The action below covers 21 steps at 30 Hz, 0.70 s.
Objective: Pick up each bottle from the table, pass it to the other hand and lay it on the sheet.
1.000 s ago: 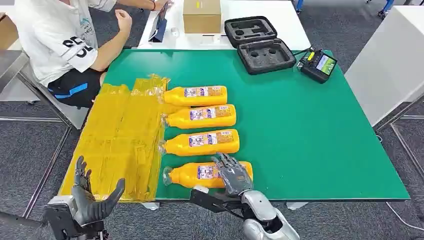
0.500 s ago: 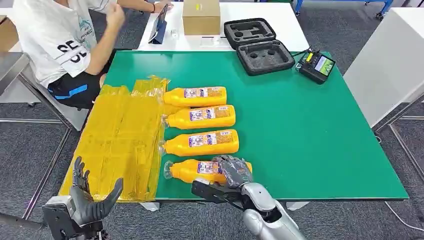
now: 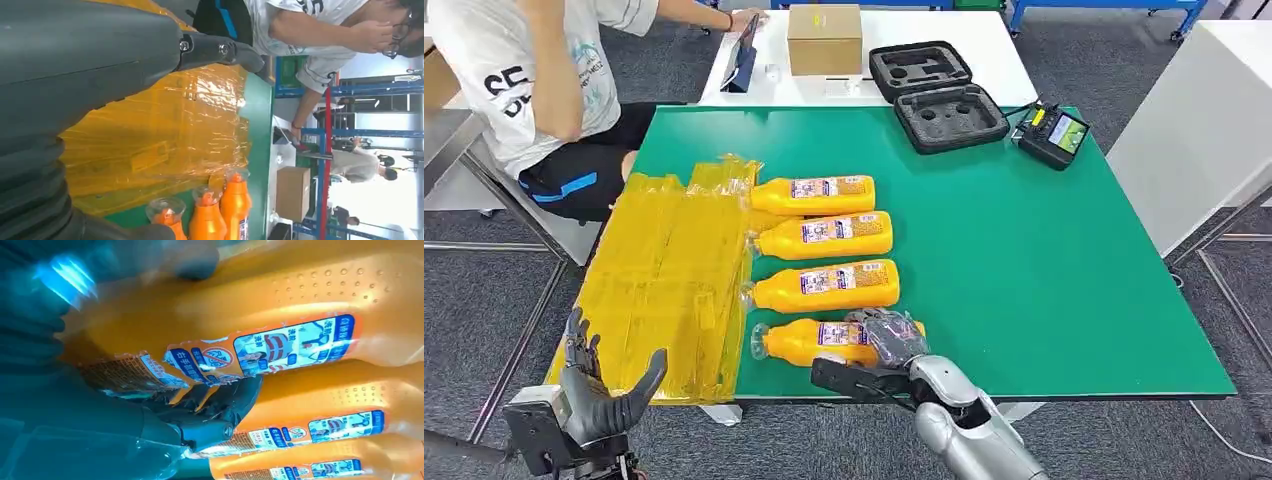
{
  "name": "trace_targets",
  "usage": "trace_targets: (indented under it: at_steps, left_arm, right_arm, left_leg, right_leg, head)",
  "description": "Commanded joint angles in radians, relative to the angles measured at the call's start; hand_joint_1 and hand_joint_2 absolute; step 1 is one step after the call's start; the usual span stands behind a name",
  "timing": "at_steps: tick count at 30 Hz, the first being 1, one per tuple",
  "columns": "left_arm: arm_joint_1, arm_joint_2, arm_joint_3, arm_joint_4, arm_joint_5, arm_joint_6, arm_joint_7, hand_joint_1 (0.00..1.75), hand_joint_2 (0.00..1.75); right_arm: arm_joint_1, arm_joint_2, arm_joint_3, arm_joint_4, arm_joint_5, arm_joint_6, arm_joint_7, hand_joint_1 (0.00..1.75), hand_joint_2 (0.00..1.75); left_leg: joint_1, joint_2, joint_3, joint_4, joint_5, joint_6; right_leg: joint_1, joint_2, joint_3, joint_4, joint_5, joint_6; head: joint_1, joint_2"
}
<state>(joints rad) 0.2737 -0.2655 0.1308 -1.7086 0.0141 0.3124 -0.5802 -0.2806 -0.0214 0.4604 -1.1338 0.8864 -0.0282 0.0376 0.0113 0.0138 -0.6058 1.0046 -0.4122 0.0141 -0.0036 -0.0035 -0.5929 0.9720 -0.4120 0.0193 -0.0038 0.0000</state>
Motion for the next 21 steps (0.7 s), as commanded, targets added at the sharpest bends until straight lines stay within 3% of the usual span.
trace_targets:
  at_steps: [1, 5, 8, 14, 21]
  left_arm:
    - [-0.042, 0.016, -0.011, 0.084, 0.020, -0.002, -0.016, 0.00, 1.75]
    - [-0.030, 0.006, -0.015, 0.089, 0.024, -0.006, -0.038, 0.00, 1.75]
    - [-0.020, 0.000, -0.013, 0.089, 0.027, -0.004, -0.047, 0.00, 1.75]
    - [0.015, -0.015, 0.001, 0.064, 0.031, -0.001, -0.055, 0.00, 1.75]
    - [0.028, -0.039, 0.022, 0.039, 0.055, -0.015, -0.054, 0.00, 1.75]
  right_arm:
    - [0.055, 0.024, -0.080, -0.064, -0.342, 0.004, -0.348, 1.75, 1.75]
    - [0.117, 0.047, -0.118, -0.204, -0.521, 0.020, -0.553, 1.75, 1.75]
    - [0.155, 0.077, -0.135, -0.278, -0.617, 0.021, -0.649, 1.75, 1.75]
    - [0.187, 0.123, -0.159, -0.343, -0.733, -0.016, -0.731, 1.75, 1.75]
    - [0.171, 0.139, -0.159, -0.339, -0.748, -0.139, -0.736, 1.75, 1.75]
  left_leg:
    - [-0.001, -0.005, 0.000, -0.002, 0.001, 0.000]
    - [-0.001, -0.003, -0.001, -0.001, 0.001, 0.000]
    - [-0.001, -0.004, -0.007, 0.000, 0.005, 0.001]
    - [-0.001, -0.003, -0.008, -0.001, 0.002, 0.000]
    - [-0.001, -0.002, -0.013, 0.000, 0.003, 0.000]
  right_leg:
    - [-0.001, -0.003, 0.001, -0.001, 0.000, 0.000]
    - [-0.001, -0.002, 0.000, 0.000, 0.000, -0.002]
    - [-0.001, -0.003, -0.005, 0.001, 0.000, -0.001]
    - [-0.001, -0.001, -0.006, 0.001, -0.002, -0.001]
    - [-0.001, -0.001, -0.010, 0.001, -0.002, 0.002]
  head:
    - [0.000, 0.000]
    - [0.000, 0.000]
    - [0.000, 0.000]
    - [0.000, 0.000]
    - [0.000, 0.000]
